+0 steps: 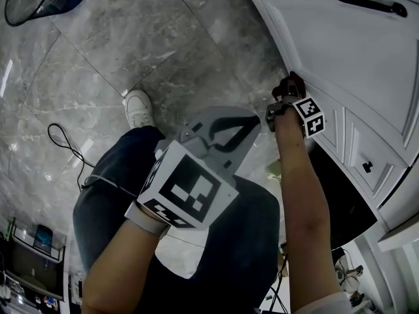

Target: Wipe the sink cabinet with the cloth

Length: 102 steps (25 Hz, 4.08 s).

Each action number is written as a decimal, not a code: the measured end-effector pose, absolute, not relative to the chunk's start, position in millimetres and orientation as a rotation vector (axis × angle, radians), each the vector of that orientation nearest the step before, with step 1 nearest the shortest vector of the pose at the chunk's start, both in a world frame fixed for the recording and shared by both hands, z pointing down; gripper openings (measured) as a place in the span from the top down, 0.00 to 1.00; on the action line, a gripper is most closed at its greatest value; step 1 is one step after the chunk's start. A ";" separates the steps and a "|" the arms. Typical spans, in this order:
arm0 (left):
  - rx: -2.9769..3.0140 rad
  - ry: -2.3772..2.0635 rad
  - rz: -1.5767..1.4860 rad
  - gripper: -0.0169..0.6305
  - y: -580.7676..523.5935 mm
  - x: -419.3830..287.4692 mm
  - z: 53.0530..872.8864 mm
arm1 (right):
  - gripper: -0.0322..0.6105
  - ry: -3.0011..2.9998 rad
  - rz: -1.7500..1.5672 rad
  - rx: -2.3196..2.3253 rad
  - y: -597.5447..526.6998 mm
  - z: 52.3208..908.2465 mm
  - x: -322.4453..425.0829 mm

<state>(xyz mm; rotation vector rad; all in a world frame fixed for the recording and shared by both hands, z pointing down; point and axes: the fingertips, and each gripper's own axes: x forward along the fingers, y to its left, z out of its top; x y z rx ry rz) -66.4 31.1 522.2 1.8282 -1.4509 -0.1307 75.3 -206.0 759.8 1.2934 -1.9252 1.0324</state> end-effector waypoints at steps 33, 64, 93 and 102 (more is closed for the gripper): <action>1.793 -1.349 -0.025 0.96 59.8 -11.6 462.3 | 0.77 -2.109 1.245 1.218 -207.7 573.2 79.8; 1.862 -1.270 0.111 0.96 19.5 88.7 448.8 | 0.77 -2.027 1.138 1.323 -236.4 562.8 283.4; 1.745 -1.327 0.087 0.96 53.1 102.8 506.9 | 0.77 -1.973 0.927 1.223 -243.4 611.2 291.9; 1.718 -1.373 0.042 0.96 41.4 96.9 511.7 | 0.77 -1.908 0.976 1.238 -244.0 641.2 290.8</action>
